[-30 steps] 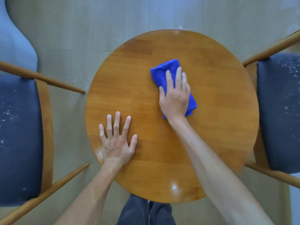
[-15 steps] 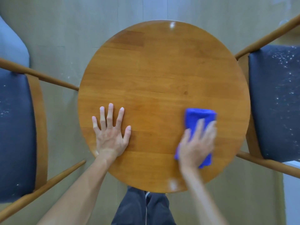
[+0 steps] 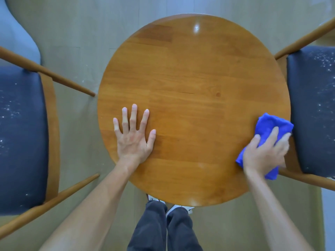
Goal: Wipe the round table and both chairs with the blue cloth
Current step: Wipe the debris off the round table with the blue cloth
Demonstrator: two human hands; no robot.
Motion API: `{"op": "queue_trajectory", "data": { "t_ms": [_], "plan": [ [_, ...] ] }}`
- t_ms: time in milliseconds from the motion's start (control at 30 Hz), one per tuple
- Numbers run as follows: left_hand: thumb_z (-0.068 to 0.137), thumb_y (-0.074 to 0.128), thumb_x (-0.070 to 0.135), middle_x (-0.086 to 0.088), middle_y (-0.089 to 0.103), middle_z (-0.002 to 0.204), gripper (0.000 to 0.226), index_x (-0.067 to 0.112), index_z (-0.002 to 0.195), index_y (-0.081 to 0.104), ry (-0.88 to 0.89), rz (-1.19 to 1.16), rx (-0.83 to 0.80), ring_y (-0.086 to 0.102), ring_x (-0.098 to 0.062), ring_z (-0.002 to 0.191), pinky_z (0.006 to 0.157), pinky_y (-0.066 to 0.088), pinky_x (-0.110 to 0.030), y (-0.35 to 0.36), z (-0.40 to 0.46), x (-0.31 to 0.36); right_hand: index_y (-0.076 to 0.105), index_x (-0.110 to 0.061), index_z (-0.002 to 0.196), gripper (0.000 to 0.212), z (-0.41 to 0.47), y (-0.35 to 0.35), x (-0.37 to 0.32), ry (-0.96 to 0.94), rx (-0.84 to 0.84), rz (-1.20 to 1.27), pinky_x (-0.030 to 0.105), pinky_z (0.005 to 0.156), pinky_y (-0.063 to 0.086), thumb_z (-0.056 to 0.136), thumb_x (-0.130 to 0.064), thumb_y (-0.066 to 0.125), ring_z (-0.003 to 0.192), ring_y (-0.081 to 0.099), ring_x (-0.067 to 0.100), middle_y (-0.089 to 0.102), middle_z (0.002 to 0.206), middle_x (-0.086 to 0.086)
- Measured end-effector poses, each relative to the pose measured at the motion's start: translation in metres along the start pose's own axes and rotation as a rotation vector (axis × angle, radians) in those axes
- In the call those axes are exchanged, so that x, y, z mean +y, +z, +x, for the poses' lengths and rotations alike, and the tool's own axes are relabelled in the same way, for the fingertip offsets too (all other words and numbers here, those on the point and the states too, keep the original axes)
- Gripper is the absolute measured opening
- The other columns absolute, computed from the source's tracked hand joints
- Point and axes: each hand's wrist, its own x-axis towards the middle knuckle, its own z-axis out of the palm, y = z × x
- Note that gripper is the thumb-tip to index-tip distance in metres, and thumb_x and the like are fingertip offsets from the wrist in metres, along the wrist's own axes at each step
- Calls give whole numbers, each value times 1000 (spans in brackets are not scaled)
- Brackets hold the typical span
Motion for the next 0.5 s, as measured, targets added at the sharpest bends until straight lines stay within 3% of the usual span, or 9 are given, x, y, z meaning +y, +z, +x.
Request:
{"op": "queue_trajectory", "data": {
  "t_ms": [67, 133, 233, 300, 367, 433, 500],
  "plan": [
    [95, 23, 54, -1, 11, 163, 60, 33, 152, 23, -12, -102, -12, 2, -26, 150, 118, -2, -52, -7, 0, 0, 40, -10, 144, 53, -37, 13, -45, 20, 12, -15, 51, 104, 32, 95, -28, 48, 139, 30, 40, 25, 154, 21],
    [96, 23, 50, 4, 18, 161, 57, 32, 150, 30, -87, -396, -1, 4, -17, 150, 119, -5, -43, -20, 3, -3, 45, -11, 142, 53, -107, 23, -94, -211, -60, -1, 50, 104, 36, 93, -28, 54, 138, 34, 39, 30, 152, 21],
    [96, 30, 37, 1, 25, 158, 55, 21, 149, 33, -186, -774, 78, 15, -17, 148, 119, 4, -27, -41, 4, -17, 52, -18, 137, 55, -217, 25, -148, -568, -214, 68, 48, 104, 41, 85, -29, 66, 137, 39, 34, 38, 149, 18],
    [95, 33, 40, 1, 25, 158, 58, 19, 149, 33, -186, -779, 133, 14, -16, 148, 118, 8, -23, -53, -5, -29, 54, -22, 136, 50, -254, 18, -163, -643, -378, 188, 46, 105, 42, 88, -37, 61, 137, 39, 31, 40, 148, 15],
    [91, 33, 46, -1, 24, 159, 64, 19, 149, 34, -199, -719, 151, 13, -18, 148, 120, 9, -30, -60, -18, -37, 52, -18, 138, 47, -247, 9, -156, -667, -545, 331, 46, 109, 36, 95, -36, 44, 141, 33, 29, 34, 152, 13],
    [88, 36, 50, -5, 21, 159, 68, 20, 149, 34, -219, -599, 138, 12, -24, 149, 120, 10, -45, -58, -34, -33, 49, -10, 139, 46, -212, 0, -128, -656, -571, 433, 46, 113, 31, 97, -25, 38, 143, 29, 29, 33, 153, 14],
    [85, 37, 57, -9, 17, 160, 72, 25, 149, 33, -228, -431, 86, 8, -30, 149, 117, 9, -56, -48, -51, -19, 47, -7, 140, 44, -163, -3, -91, -584, -493, 385, 48, 115, 26, 96, -15, 43, 144, 26, 28, 32, 153, 14]
  ]
}}
